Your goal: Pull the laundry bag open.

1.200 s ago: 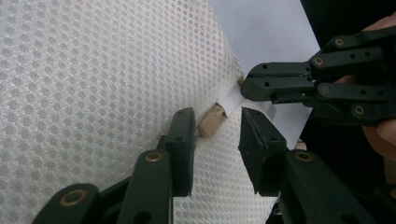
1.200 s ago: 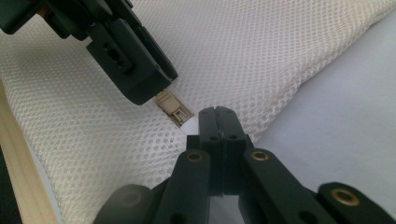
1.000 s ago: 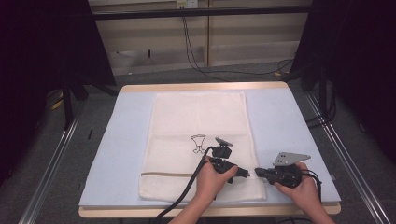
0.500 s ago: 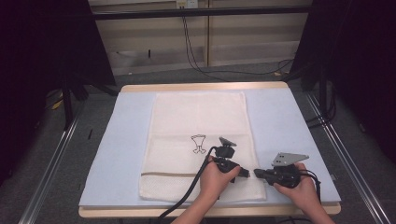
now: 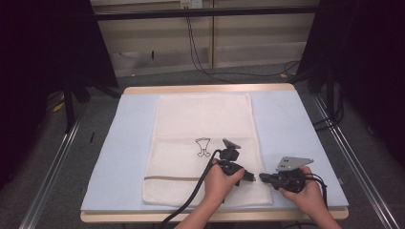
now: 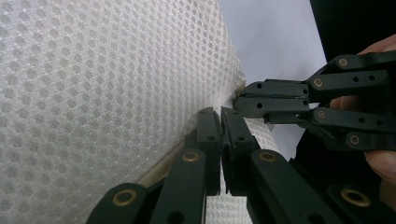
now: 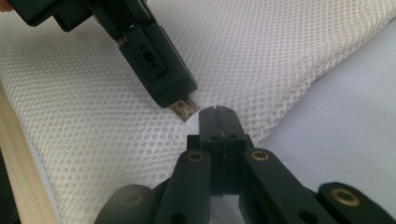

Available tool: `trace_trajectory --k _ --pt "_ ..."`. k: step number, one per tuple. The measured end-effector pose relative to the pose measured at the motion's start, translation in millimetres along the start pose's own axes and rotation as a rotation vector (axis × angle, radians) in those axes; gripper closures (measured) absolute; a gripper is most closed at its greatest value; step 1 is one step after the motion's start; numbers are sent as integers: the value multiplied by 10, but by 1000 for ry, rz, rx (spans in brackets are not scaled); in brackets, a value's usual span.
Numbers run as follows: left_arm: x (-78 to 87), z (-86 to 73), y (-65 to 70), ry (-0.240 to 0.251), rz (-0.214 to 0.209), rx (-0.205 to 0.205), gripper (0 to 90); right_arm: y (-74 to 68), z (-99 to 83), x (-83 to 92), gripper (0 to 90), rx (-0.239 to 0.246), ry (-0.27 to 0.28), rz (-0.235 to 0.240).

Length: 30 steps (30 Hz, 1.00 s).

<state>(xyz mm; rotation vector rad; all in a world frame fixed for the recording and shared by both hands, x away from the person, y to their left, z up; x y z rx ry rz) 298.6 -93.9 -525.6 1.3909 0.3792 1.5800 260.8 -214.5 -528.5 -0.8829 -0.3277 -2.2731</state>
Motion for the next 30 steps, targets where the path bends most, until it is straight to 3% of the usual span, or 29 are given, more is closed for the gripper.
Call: trace_trajectory --k 6,16,21,30 --pt "14 -4 -1 -9 -14 3 873 -12 1 4 900 34 -12 -13" --pt "104 -15 -32 -27 -5 6 873 -10 -9 9 900 29 -20 -5" --pt "134 -10 -51 -10 -16 6 873 -9 -10 9 900 26 -20 -5" --pt "181 -23 -54 -13 -19 8 873 -19 -7 7 900 55 -23 -15"
Point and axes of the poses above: each handheld gripper's, and its own axes: x roughly backward along the jaws, z roughly out of its top, y roughly to its right, the point moved 7 cm from there along -x, roughly forward along the jaws, and after that the axes turned 5 degrees about -z, right-handed, at the moved point
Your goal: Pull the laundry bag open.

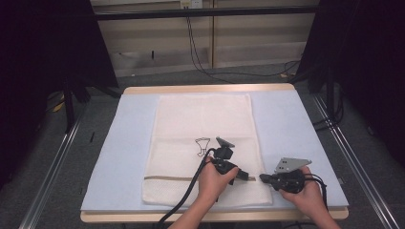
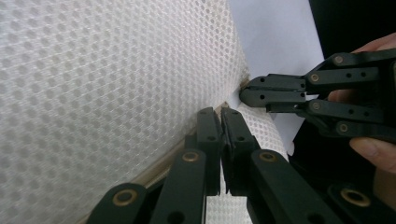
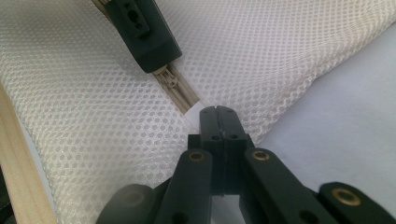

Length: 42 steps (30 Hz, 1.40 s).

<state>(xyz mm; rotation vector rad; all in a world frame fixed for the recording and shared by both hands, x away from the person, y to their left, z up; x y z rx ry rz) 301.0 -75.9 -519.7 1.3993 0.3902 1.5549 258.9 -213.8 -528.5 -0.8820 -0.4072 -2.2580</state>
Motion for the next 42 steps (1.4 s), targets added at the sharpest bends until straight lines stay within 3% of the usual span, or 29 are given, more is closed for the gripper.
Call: trace_trajectory --k 4,8,12,18,19,26,35,42 --pt "30 0 -4 5 -5 3 873 2 -3 -1 900 -6 2 3" --pt "78 -10 -32 4 26 -10 873 1 -2 -2 900 -3 1 5" --pt "81 -13 -18 8 6 -2 873 1 -1 -2 900 0 1 1" --pt "109 -12 -25 4 10 1 873 1 0 -2 900 2 0 1" --pt "129 -16 -43 -6 27 -15 873 1 0 -2 900 2 0 1" --pt "192 -25 -46 9 26 -7 873 1 -1 -3 900 2 3 2" --pt "217 -38 -59 3 -2 0 873 2 -1 -3 900 0 3 4" --pt "290 -44 -104 18 20 1 874 3 -1 -4 900 0 3 4"
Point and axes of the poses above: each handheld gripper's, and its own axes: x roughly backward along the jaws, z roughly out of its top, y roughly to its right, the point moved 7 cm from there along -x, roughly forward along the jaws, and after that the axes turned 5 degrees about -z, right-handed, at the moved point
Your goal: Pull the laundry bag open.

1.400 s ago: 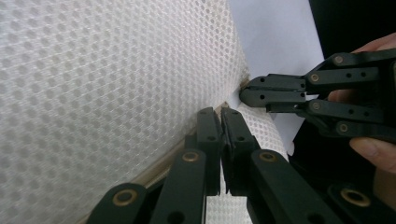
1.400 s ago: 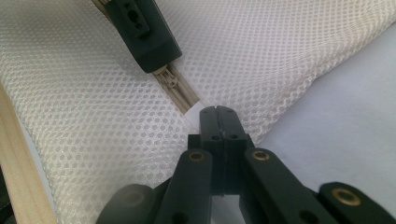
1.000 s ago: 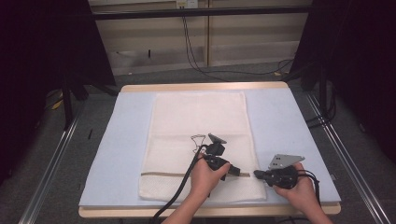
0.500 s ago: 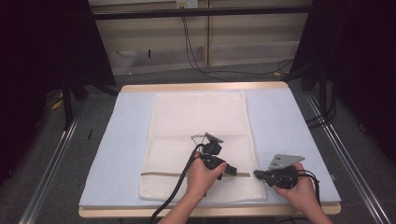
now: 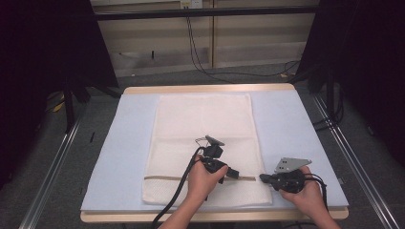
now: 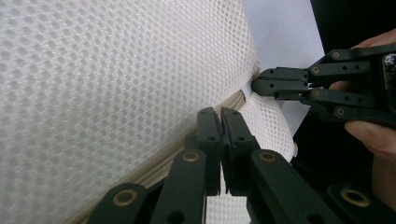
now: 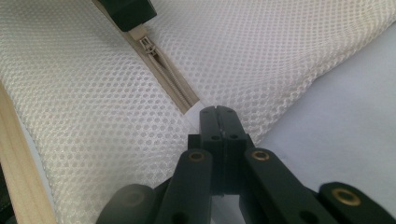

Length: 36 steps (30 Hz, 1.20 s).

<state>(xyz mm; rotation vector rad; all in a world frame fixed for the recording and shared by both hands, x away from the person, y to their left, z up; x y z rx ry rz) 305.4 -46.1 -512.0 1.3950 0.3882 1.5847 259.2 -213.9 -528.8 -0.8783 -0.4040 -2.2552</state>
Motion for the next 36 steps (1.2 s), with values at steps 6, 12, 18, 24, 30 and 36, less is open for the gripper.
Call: trace_trajectory --k 6,12,18,24,30,36 --pt "35 -11 -7 -1 -9 2 875 -2 0 1 900 -2 -2 1" --pt "36 -18 -34 0 -5 8 875 -4 -1 2 900 -5 -1 0" --pt "69 -24 -41 2 -16 9 875 -2 -3 1 900 -6 -1 2" --pt "76 -35 -75 5 -14 19 874 -2 -1 1 900 -4 1 -2" --pt "133 -45 -109 10 -4 19 874 -4 -3 2 900 -8 -2 2" --pt "149 -59 -115 6 -21 29 874 -3 -2 1 900 -7 0 -1"
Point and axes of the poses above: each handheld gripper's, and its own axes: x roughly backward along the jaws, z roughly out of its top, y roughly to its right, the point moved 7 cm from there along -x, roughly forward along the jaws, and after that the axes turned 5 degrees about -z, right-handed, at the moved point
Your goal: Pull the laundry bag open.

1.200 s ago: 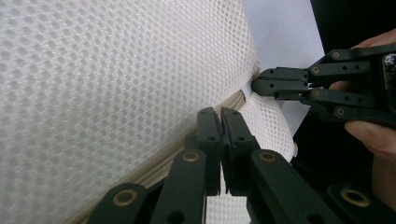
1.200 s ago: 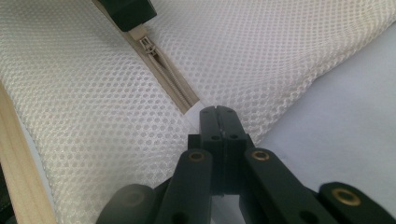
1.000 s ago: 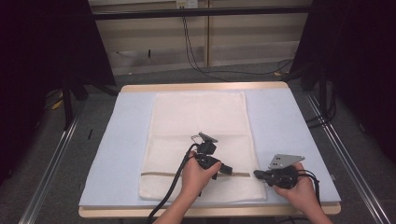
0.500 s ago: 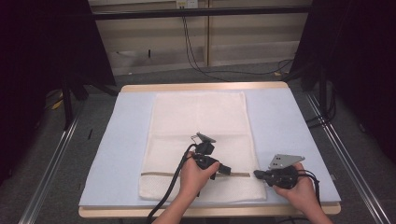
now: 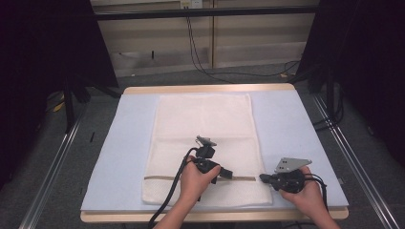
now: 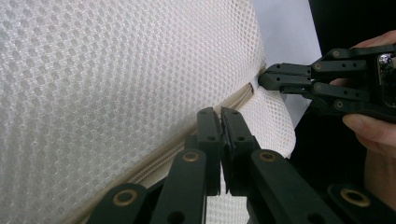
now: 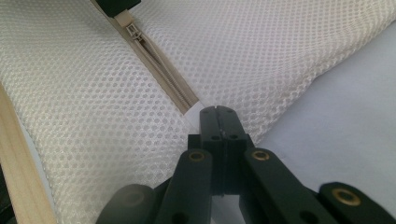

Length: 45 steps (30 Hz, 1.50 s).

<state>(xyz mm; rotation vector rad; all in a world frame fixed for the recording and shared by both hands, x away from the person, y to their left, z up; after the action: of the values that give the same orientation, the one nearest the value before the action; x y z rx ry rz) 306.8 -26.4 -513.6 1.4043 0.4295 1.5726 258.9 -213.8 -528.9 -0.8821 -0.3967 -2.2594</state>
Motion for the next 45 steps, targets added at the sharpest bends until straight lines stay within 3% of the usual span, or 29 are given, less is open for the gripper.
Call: trace_trajectory --k 9,14,21,29,33,34,35,42,43,45 --pt "37 -6 -26 1 -9 7 875 2 -4 4 900 -9 -5 0" --pt "77 -12 -62 7 9 7 875 0 1 0 900 1 0 -1" --pt "107 -21 -70 6 -15 18 874 -1 -1 1 900 -3 -1 1" --pt "116 -23 -75 9 -11 16 874 0 -3 3 900 -10 -2 1" --pt "152 -23 -93 10 -1 16 875 -1 -3 2 900 -8 -2 1" --pt "164 -27 -89 9 -16 20 875 -1 -3 2 900 -8 -3 2" --pt "185 -31 -107 6 1 13 875 0 -4 4 900 -9 -3 0" --pt "256 -64 -140 12 -18 22 875 1 -3 3 900 -9 -4 1" --pt "255 -60 -147 29 1 23 875 0 -3 2 900 -9 -3 3" --pt "288 -67 -161 32 -2 28 875 1 -4 4 900 -10 -5 0"
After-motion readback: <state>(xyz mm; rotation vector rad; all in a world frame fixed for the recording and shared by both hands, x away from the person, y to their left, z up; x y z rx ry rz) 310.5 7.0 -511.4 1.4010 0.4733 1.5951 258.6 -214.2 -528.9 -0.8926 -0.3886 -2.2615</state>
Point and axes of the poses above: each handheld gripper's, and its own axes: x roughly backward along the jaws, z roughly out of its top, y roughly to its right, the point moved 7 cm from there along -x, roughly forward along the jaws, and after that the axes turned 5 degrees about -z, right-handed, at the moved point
